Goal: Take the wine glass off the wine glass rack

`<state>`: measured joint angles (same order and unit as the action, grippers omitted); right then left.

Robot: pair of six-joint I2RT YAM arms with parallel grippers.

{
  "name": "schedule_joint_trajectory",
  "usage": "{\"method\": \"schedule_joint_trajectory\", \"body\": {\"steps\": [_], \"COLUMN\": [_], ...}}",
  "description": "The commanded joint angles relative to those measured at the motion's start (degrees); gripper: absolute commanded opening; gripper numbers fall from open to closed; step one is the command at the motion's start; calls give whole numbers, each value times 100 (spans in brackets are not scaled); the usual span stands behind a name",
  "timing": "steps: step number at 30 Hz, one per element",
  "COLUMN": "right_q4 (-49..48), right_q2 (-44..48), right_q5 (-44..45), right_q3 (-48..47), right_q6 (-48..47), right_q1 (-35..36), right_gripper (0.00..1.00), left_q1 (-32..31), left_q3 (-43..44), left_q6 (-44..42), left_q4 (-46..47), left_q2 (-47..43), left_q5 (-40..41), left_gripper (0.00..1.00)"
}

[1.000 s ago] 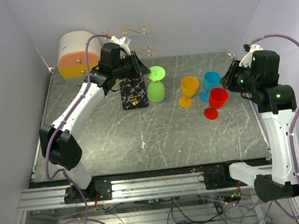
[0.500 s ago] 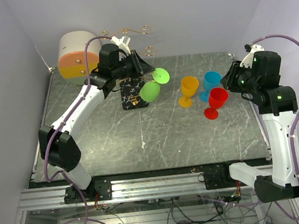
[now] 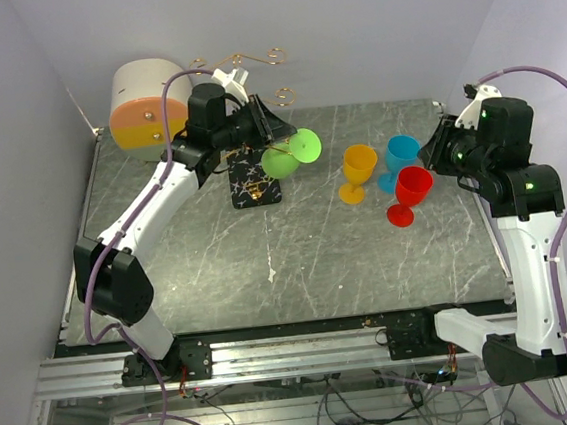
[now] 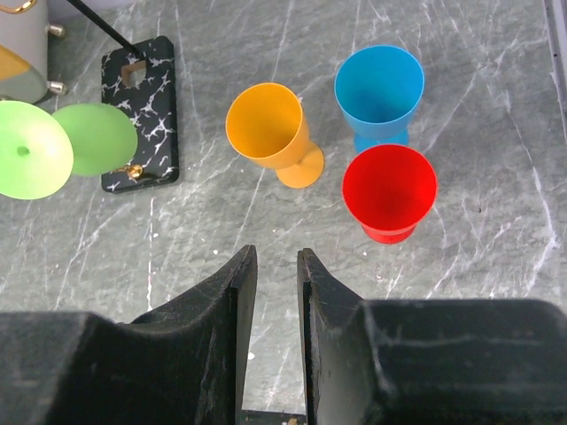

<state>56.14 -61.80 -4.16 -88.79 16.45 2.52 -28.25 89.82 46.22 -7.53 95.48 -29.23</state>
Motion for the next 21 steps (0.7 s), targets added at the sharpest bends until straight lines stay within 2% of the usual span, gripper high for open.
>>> {"method": "schedule_joint_trajectory", "body": {"steps": [1, 5, 13, 15, 21], "right_q4": [-130, -161, -189, -206, -229], "right_q2": [50, 51, 42, 45, 52], "right_q5": [-81, -163, -200, -197, -174], "right_q3": [12, -15, 33, 23, 67], "right_q6": [-76, -80, -48, -47, -35], "right_q1": [-15, -17, -20, -15, -15], "right_gripper": [25, 25, 25, 25, 25], "left_q1": [-122, -152, -186, -198, -203], "left_q3": [235, 409, 313, 378, 375], "left_q6": [-211, -556, -559, -589, -545], "left_q4": [-166, -687, -586, -644, -670], "left_q2": [54, 125, 61, 96, 4], "left_q5": [-195, -61, -112, -113, -38], "left_gripper": [29, 30, 28, 25, 7]}}
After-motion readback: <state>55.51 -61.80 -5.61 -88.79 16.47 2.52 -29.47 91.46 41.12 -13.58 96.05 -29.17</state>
